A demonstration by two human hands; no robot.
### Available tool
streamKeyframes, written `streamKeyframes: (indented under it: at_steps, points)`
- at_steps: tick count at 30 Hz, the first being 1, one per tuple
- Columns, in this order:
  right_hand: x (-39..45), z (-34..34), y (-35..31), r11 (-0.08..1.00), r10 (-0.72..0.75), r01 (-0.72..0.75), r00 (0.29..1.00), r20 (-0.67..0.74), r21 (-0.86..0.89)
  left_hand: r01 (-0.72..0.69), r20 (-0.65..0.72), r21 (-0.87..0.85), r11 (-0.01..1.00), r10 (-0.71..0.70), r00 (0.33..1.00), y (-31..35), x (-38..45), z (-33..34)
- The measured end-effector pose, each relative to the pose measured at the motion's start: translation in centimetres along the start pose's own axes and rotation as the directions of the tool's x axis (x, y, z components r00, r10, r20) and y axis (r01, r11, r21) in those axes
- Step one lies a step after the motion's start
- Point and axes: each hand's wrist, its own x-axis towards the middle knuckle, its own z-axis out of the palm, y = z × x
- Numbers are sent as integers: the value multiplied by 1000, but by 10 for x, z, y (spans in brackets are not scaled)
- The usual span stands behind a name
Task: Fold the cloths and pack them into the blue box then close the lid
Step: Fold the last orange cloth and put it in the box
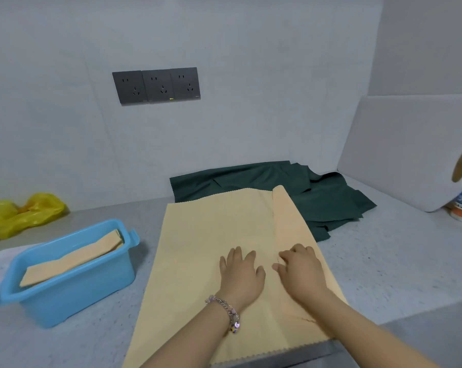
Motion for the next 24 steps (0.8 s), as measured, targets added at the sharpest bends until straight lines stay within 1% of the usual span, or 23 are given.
streamKeyframes:
  at_steps: [2, 3, 5, 8, 12, 13, 16, 19, 21, 24]
  points:
    - [-3, -6, 7, 982, 64, -55, 997, -47, 182, 2, 33, 3, 1000, -2, 999, -1, -7, 0]
    - [-4, -12, 11, 965, 116, -95, 990, -75, 244, 7, 45, 6, 1000, -7, 999, -2, -9, -1]
    - [-1, -25, 25, 944, 196, -148, 970, -142, 294, 19, 65, 5, 1000, -19, 998, -3, -13, -6]
    - [3, -49, 54, 952, 250, -201, 945, -210, 230, 21, 57, -20, 1000, -19, 998, 2, -18, -9]
    - [9, -68, 91, 930, 356, -325, 914, -195, 170, 6, 46, -21, 1000, -5, 999, 7, -24, -9]
    - [8, -71, 99, 929, 363, -339, 911, -194, 148, 1, 48, -18, 1000, 0, 999, 9, -26, -8]
    - [0, -75, 115, 941, 334, -321, 929, -161, 105, -8, 41, -18, 1000, 9, 999, 19, -31, -8]
    - [-12, -73, 124, 952, 294, -275, 943, -156, 136, -27, 47, -14, 1000, 28, 999, 28, -37, -5]
    - [-16, -72, 127, 959, 272, -255, 952, -141, 127, -46, 48, -9, 999, 46, 998, 34, -41, -4]
    - [-22, -71, 124, 973, 231, -228, 962, -145, 38, -59, 48, -6, 998, 59, 997, 38, -47, -2]
